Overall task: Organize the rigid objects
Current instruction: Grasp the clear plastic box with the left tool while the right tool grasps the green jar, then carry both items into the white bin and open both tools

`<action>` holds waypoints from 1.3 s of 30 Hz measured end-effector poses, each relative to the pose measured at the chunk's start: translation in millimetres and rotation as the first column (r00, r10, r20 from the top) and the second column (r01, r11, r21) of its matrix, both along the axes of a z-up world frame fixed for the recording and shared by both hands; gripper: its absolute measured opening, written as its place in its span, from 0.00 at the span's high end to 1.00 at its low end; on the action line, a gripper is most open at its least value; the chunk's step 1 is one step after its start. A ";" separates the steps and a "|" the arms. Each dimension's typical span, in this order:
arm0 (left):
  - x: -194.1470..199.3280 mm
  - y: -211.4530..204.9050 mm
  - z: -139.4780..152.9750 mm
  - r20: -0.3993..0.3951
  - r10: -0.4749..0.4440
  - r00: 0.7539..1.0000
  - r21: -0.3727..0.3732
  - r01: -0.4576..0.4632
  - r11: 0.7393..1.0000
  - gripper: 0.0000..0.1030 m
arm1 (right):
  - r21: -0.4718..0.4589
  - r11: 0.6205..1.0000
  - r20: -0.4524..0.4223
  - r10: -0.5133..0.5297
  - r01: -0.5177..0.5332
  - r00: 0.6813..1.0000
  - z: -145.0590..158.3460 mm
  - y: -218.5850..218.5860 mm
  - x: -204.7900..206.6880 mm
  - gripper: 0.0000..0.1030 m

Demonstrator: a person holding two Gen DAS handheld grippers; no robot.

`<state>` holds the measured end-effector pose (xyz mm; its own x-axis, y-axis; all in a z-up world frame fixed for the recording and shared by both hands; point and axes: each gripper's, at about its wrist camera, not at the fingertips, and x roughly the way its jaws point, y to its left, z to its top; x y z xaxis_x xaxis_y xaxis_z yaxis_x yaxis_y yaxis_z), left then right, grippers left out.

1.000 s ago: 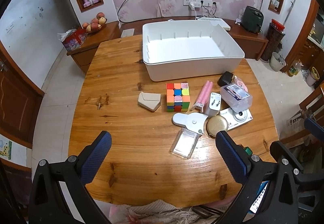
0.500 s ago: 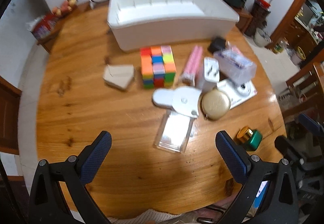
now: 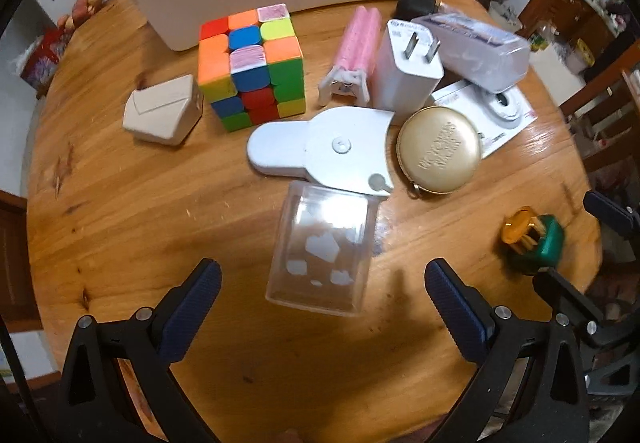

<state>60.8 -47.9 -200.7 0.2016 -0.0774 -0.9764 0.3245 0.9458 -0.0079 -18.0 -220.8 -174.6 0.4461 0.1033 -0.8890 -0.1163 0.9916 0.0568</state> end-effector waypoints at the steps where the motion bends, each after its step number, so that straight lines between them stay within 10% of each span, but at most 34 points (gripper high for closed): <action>1: 0.5 -0.3 -2.9 0.003 -0.002 1.000 0.008 0.002 1.000 0.03 | -0.017 1.000 -0.005 0.006 -0.006 1.000 -4.3 2.4 0.8 0.11; 11: 5.0 5.5 -10.6 -0.026 0.007 1.000 0.006 -0.007 1.000 0.17 | -0.101 0.991 -0.047 0.079 -0.084 0.996 -28.4 14.1 -0.2 0.42; 15: 3.7 3.2 -1.8 0.009 -0.017 1.000 0.018 0.017 1.000 0.47 | -0.056 0.994 -0.047 0.089 -0.092 0.995 -26.5 11.2 -1.8 0.58; 24: -9.1 4.9 17.0 0.073 0.019 0.997 0.048 -0.023 0.999 0.47 | -0.015 0.998 -0.063 0.052 -0.054 0.997 -20.4 6.3 -1.6 0.58; 39: 37.9 47.4 172.3 0.340 0.074 0.937 -0.038 -0.065 0.997 0.47 | 0.053 0.997 0.237 0.043 -0.057 0.971 156.8 11.8 60.5 0.58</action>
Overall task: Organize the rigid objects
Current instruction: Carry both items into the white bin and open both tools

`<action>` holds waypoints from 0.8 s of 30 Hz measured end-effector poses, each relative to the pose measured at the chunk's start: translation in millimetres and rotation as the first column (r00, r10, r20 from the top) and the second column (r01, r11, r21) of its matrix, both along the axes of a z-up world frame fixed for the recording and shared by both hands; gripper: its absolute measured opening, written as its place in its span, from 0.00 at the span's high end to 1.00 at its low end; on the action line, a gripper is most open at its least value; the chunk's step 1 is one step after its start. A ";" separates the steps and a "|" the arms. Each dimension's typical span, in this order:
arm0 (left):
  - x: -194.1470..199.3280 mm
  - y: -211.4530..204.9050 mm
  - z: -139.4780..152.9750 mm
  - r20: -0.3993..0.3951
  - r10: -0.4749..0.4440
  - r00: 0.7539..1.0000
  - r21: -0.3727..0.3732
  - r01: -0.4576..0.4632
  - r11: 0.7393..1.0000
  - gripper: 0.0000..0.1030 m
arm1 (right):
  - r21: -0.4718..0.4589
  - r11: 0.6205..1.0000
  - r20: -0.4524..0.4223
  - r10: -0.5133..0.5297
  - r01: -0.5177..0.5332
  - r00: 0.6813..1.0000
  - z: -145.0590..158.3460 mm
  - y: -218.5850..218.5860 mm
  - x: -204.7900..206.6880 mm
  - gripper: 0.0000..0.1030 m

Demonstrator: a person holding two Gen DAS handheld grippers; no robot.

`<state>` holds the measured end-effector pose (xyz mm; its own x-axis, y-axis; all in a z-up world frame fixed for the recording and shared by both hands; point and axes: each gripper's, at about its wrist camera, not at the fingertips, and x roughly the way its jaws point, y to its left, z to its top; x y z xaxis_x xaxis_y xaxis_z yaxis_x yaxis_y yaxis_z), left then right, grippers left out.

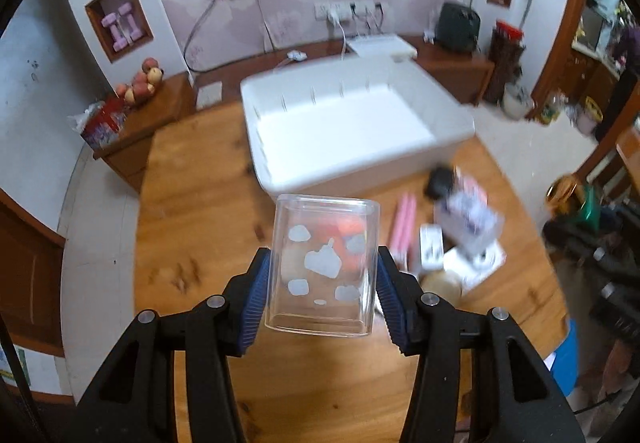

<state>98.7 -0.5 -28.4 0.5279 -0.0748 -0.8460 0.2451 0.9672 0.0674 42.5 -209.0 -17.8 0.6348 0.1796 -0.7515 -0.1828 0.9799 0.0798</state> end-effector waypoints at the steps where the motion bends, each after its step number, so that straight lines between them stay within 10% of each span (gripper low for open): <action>1: 9.6 1.8 11.6 0.014 0.009 1.000 0.006 -0.009 1.000 0.47 | -0.005 1.000 0.036 -0.001 0.001 0.999 18.8 1.0 10.3 0.58; 11: 98.1 -5.0 25.6 0.094 0.101 0.990 0.013 -0.102 0.995 0.47 | 0.023 0.997 0.108 -0.078 0.076 0.991 84.4 -0.8 129.8 0.58; 24: 208.9 -32.0 -106.8 -0.104 0.150 0.983 0.006 -0.150 0.989 0.47 | 0.011 0.984 -0.324 -0.162 0.175 0.932 -105.1 -8.1 255.9 0.58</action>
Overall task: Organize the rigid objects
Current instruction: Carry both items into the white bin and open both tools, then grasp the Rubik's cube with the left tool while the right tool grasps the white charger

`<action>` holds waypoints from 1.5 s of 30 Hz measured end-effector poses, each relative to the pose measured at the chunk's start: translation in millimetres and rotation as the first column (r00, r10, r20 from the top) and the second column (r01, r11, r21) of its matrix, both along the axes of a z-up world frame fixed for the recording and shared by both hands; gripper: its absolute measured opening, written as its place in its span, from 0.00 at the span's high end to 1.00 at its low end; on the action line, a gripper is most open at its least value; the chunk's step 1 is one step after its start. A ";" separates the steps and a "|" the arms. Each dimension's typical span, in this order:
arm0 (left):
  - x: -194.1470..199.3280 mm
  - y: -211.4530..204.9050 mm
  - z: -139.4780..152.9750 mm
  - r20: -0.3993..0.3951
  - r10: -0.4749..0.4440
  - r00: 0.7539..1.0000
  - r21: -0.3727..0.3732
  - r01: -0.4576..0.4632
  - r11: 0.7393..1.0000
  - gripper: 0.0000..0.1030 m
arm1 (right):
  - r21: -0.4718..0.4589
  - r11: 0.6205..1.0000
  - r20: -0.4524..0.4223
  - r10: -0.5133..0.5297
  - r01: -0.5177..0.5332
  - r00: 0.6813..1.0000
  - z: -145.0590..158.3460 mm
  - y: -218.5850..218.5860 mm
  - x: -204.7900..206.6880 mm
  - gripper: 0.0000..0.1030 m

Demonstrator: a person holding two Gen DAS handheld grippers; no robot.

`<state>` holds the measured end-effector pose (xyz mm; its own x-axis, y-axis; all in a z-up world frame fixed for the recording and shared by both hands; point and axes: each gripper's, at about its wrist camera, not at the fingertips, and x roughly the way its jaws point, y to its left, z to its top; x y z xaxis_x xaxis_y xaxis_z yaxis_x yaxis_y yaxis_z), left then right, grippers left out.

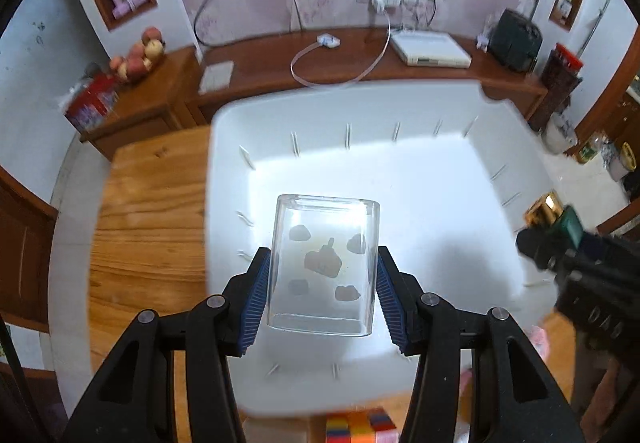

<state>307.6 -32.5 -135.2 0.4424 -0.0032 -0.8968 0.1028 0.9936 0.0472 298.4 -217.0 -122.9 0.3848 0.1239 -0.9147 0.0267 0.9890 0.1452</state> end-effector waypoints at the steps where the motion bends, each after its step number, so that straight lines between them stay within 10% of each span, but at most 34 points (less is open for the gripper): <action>1: 3.6 -2.5 -9.0 -0.018 -0.005 1.000 0.003 0.005 1.000 0.47 | -0.005 1.000 -0.020 -0.001 0.001 1.000 -10.6 1.5 1.8 0.58; 14: 15.6 -15.3 -57.2 -0.153 -0.024 0.988 0.011 0.026 1.000 0.46 | -0.084 0.995 -0.174 0.039 -0.054 0.984 -79.9 21.9 12.0 0.57; 17: 12.8 -19.9 -56.9 -0.146 -0.028 0.989 0.021 0.031 0.999 0.36 | -0.102 0.993 -0.148 0.043 -0.059 0.988 -75.2 24.8 8.2 0.44; 26: -3.3 -13.6 -27.5 -0.124 -0.005 0.992 -0.031 0.001 1.000 0.13 | -0.116 0.991 -0.020 0.059 -0.061 0.998 -32.1 21.9 -22.0 0.42; 45: -141.8 47.3 126.4 0.101 -0.026 0.995 0.014 0.024 1.000 0.13 | -0.125 0.987 0.308 0.140 -0.105 0.941 123.4 31.7 -173.0 0.32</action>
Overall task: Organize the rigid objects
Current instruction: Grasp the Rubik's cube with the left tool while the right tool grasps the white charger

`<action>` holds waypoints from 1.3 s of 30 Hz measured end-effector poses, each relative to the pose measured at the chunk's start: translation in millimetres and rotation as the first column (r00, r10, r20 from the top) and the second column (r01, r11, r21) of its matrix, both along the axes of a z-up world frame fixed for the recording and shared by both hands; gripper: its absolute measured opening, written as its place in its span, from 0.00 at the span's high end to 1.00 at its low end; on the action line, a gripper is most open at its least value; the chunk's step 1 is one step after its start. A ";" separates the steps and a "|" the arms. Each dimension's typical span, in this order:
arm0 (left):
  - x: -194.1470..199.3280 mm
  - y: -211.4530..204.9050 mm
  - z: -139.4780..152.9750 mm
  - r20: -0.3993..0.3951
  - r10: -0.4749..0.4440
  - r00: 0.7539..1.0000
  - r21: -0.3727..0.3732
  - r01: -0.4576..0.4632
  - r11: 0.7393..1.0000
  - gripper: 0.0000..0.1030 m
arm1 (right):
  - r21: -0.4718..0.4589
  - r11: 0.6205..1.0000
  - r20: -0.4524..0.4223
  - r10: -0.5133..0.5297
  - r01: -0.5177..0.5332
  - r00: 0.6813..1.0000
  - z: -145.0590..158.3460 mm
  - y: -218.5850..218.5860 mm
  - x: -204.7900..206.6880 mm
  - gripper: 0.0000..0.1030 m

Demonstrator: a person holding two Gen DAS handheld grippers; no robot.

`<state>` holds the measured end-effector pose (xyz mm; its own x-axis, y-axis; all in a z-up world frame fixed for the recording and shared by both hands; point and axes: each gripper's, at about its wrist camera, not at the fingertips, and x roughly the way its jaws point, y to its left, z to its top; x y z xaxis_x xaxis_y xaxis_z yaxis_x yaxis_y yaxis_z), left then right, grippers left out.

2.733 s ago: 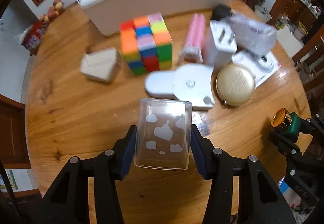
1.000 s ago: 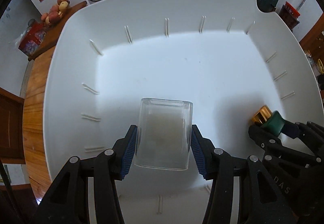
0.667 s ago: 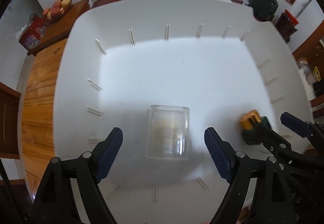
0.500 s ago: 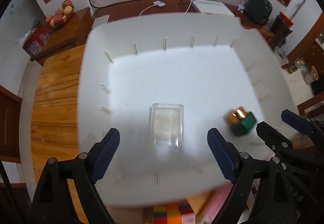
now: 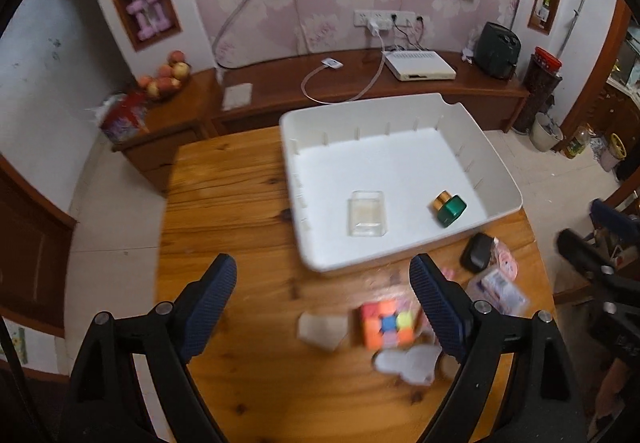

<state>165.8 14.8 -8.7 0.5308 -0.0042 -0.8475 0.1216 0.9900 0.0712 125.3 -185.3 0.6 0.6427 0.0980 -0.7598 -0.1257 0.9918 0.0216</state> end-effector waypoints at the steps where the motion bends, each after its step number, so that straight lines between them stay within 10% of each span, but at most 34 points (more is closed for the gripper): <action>1: -6.8 3.6 3.9 0.006 0.002 1.000 0.000 -0.002 1.000 0.13 | -0.009 1.000 0.031 0.002 -0.002 1.000 7.5 2.0 -12.4 0.31; 19: -95.8 4.6 -9.2 0.100 0.007 0.995 -0.033 -0.004 0.999 0.13 | -0.053 0.998 0.212 -0.017 0.029 0.977 -7.8 37.2 -129.3 0.31; 39: -58.8 -13.4 -103.4 -0.018 0.047 0.999 -0.107 -0.049 0.993 0.13 | 0.049 0.992 0.056 -0.122 0.119 0.991 -120.0 29.3 -104.2 0.31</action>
